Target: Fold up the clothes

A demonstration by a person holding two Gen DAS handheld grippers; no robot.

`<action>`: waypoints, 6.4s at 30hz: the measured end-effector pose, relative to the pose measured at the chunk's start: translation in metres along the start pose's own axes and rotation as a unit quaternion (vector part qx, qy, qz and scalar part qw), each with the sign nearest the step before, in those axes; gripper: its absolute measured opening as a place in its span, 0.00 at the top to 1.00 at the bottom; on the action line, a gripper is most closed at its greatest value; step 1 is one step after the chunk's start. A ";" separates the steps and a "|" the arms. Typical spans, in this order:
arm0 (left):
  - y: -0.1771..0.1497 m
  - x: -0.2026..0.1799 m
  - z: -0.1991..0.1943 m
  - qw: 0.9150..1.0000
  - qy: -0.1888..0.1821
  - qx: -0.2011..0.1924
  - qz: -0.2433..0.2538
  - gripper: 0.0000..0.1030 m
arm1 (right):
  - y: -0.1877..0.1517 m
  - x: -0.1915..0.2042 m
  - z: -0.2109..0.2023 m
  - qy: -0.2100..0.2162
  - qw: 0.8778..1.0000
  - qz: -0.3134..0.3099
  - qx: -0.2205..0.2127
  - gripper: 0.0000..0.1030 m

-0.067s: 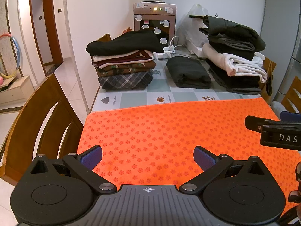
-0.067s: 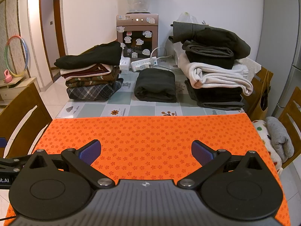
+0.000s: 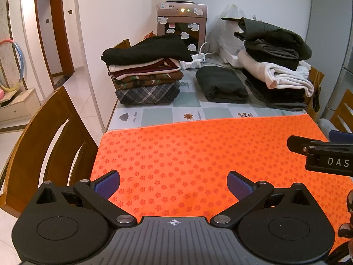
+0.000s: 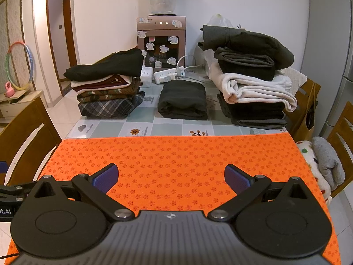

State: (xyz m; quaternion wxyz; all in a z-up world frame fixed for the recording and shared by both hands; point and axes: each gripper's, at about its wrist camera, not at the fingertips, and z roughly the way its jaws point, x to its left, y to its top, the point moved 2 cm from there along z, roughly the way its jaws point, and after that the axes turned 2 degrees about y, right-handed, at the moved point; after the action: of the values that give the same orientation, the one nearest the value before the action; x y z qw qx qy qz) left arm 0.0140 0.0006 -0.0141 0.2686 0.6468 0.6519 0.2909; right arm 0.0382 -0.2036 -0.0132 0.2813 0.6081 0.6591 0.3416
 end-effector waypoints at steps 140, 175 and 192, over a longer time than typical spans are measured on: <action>-0.006 0.075 0.089 0.989 0.106 0.082 -0.061 0.00 | 0.229 0.036 0.284 0.203 0.975 0.057 0.066 0.15; 0.002 0.103 0.064 0.983 0.084 0.048 -0.157 0.00 | 0.291 0.066 0.192 0.381 0.921 0.078 -0.011 0.92; -0.012 0.075 0.047 0.995 0.022 0.054 -0.085 0.00 | 0.042 -0.085 0.072 0.209 0.956 0.162 0.124 0.92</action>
State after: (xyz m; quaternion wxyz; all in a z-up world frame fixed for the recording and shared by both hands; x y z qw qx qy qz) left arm 0.0390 0.0766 -0.0533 0.2425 0.5957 0.7251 0.2459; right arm 0.1292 -0.2793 -0.0279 0.0007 0.6521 0.6329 0.4174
